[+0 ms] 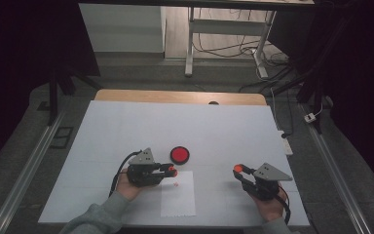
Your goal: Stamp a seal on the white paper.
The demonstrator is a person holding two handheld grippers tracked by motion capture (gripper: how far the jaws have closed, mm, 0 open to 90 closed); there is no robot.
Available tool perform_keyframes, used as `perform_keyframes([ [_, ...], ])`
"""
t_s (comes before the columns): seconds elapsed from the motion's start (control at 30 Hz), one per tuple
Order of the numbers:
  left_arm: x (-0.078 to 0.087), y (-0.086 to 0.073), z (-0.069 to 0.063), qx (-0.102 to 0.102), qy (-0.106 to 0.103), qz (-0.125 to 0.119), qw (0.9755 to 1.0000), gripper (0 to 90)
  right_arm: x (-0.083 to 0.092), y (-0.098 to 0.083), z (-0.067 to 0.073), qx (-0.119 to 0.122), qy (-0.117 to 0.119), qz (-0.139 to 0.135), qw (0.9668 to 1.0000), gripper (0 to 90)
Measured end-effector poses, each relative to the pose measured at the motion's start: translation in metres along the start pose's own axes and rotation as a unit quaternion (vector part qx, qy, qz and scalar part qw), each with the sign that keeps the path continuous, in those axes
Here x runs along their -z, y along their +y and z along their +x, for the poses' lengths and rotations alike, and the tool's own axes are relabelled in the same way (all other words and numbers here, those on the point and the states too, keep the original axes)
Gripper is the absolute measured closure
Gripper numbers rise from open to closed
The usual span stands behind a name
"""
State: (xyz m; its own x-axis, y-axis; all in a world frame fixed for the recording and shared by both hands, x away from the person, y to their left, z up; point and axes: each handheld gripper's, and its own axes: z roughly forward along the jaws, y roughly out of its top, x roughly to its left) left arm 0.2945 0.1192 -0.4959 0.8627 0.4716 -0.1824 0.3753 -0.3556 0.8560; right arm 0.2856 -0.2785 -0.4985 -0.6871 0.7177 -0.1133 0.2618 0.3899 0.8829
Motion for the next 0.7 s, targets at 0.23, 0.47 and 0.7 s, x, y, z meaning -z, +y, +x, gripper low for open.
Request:
perform_keyframes([
  [0.23,0.009,0.008,0.004,0.0,0.002,0.004,1.0,72.0,-0.001,0.001,0.001,0.001,0.005,-0.003,1.0,64.3],
  [0.47,0.018,0.017,0.006,-0.007,0.002,0.006,1.0,72.0,-0.003,0.002,0.002,0.003,0.008,-0.004,1.0,64.3],
  [0.7,0.024,0.02,0.009,-0.004,0.002,0.002,1.0,72.0,-0.003,0.003,0.003,0.002,0.011,-0.002,0.9999,64.3],
])
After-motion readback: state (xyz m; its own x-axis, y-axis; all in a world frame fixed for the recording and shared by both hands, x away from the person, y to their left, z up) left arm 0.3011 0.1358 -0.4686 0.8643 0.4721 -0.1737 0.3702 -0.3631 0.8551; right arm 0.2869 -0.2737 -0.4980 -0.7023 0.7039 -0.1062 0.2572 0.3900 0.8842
